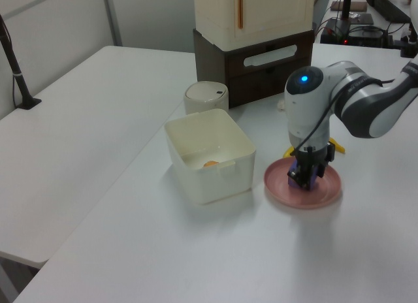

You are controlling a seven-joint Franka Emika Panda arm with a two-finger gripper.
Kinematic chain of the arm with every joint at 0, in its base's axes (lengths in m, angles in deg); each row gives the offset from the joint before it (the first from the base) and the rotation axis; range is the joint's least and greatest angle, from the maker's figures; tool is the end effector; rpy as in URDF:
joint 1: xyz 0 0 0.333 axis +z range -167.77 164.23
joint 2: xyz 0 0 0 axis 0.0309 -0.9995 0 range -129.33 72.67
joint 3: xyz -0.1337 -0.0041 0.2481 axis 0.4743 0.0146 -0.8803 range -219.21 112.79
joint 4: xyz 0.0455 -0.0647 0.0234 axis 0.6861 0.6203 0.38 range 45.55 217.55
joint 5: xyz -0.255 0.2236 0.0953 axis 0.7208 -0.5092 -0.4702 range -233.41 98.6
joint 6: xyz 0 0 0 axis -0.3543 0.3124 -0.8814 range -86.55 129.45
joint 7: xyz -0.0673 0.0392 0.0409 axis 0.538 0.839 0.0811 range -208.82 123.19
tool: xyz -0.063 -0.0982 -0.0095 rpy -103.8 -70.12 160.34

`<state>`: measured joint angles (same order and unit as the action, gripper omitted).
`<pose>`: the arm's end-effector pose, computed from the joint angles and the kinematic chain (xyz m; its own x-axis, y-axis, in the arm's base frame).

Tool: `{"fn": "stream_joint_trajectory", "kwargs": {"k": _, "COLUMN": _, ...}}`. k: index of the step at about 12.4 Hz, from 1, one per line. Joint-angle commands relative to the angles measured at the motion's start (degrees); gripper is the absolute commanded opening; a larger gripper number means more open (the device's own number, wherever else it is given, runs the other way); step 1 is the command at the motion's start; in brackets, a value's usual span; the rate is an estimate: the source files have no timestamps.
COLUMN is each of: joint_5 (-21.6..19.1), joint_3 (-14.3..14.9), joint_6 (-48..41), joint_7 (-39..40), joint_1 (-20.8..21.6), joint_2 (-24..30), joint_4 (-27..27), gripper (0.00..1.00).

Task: Put the cube on the table

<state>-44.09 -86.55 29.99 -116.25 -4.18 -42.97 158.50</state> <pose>0.4610 0.2402 0.3041 0.8698 -0.4831 0.1006 -0.4908 -0.8256 0.2784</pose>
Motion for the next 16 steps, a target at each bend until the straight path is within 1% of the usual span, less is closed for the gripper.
{"fn": "stream_joint_trajectory", "kwargs": {"k": 1, "joint_5": -0.56, "joint_3": 0.38, "joint_6": 1.09, "joint_7": -0.48, "joint_1": -0.57, "joint_2": 0.22, "joint_4": -1.54, "gripper": 0.00}}
{"fn": "stream_joint_trajectory", "kwargs": {"k": 3, "joint_5": -0.56, "joint_3": 0.47, "joint_6": 1.00, "joint_7": -0.39, "joint_1": -2.67, "joint_2": 0.23, "joint_4": -3.47, "gripper": 0.00}}
{"fn": "stream_joint_trajectory", "kwargs": {"k": 4, "joint_5": -0.47, "joint_3": 1.34, "joint_6": 1.00, "joint_7": -0.22, "joint_1": -3.82, "joint_2": 0.14, "joint_4": -4.87, "gripper": 0.00}}
{"fn": "stream_joint_trajectory", "kwargs": {"k": 6, "joint_5": -0.47, "joint_3": 2.40, "joint_6": 1.00, "joint_7": 0.92, "joint_1": -3.92, "joint_2": 0.23, "joint_4": -5.67, "gripper": 0.00}}
{"fn": "stream_joint_trajectory", "kwargs": {"k": 8, "joint_5": -0.47, "joint_3": 2.49, "joint_6": 1.00, "joint_7": 1.02, "joint_1": -4.00, "joint_2": 0.14, "joint_4": -5.76, "gripper": 0.00}}
{"fn": "stream_joint_trajectory", "kwargs": {"k": 10, "joint_5": -0.47, "joint_3": 2.49, "joint_6": 1.00, "joint_7": 0.93, "joint_1": -4.00, "joint_2": 0.14, "joint_4": -6.02, "gripper": 0.13}}
{"fn": "stream_joint_trajectory", "kwargs": {"k": 12, "joint_5": -0.47, "joint_3": 2.49, "joint_6": 1.00, "joint_7": 0.93, "joint_1": -3.92, "joint_2": 0.14, "joint_4": -6.11, "gripper": 0.40}}
{"fn": "stream_joint_trajectory", "kwargs": {"k": 14, "joint_5": -0.47, "joint_3": 2.49, "joint_6": 1.00, "joint_7": 0.93, "joint_1": -3.92, "joint_2": 0.23, "joint_4": -6.11, "gripper": 0.56}}
{"fn": "stream_joint_trajectory", "kwargs": {"k": 15, "joint_5": -0.47, "joint_3": 2.49, "joint_6": 0.83, "joint_7": 0.84, "joint_1": -3.48, "joint_2": 0.23, "joint_4": -6.20, "gripper": 0.83}}
{"fn": "stream_joint_trajectory", "kwargs": {"k": 16, "joint_5": -0.38, "joint_3": 2.32, "joint_6": 0.65, "joint_7": 0.75, "joint_1": -3.30, "joint_2": 0.31, "joint_4": -6.20, "gripper": 1.00}}
